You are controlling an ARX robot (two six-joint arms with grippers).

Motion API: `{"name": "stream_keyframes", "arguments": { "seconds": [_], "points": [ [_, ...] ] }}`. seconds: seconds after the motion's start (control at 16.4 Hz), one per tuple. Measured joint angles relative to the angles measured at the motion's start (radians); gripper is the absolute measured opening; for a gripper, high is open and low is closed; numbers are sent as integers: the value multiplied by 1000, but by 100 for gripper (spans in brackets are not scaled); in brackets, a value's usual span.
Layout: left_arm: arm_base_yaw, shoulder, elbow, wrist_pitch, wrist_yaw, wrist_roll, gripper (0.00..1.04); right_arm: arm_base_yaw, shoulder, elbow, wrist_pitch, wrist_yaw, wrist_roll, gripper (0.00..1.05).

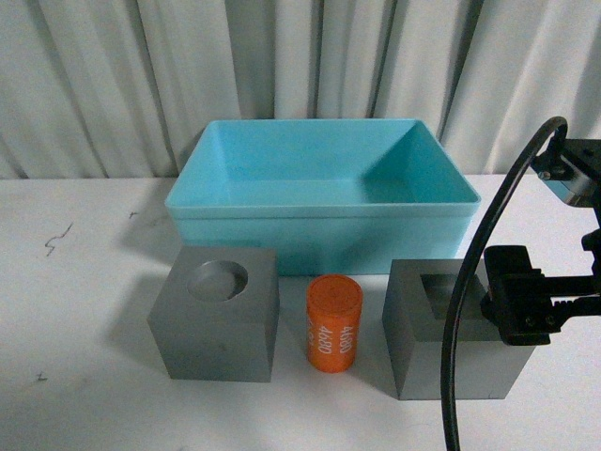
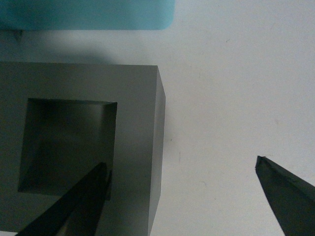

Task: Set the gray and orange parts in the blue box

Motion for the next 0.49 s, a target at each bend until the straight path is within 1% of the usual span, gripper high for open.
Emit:
{"name": "stream_keyframes", "arguments": {
  "seconds": [0.06, 0.3, 0.43, 0.49],
  "points": [
    [0, 0, 0, 0, 0, 0, 98, 0, 4, 1, 2, 4, 6, 84],
    [0, 0, 0, 0, 0, 0, 98, 5, 8, 3, 3, 3, 21, 56],
    [0, 0, 0, 0, 0, 0, 98, 4, 8, 3, 6, 3, 24, 40],
    [0, 0, 0, 0, 0, 0, 98, -6, -21, -16, 9, 30, 30, 19]
  ]
}}
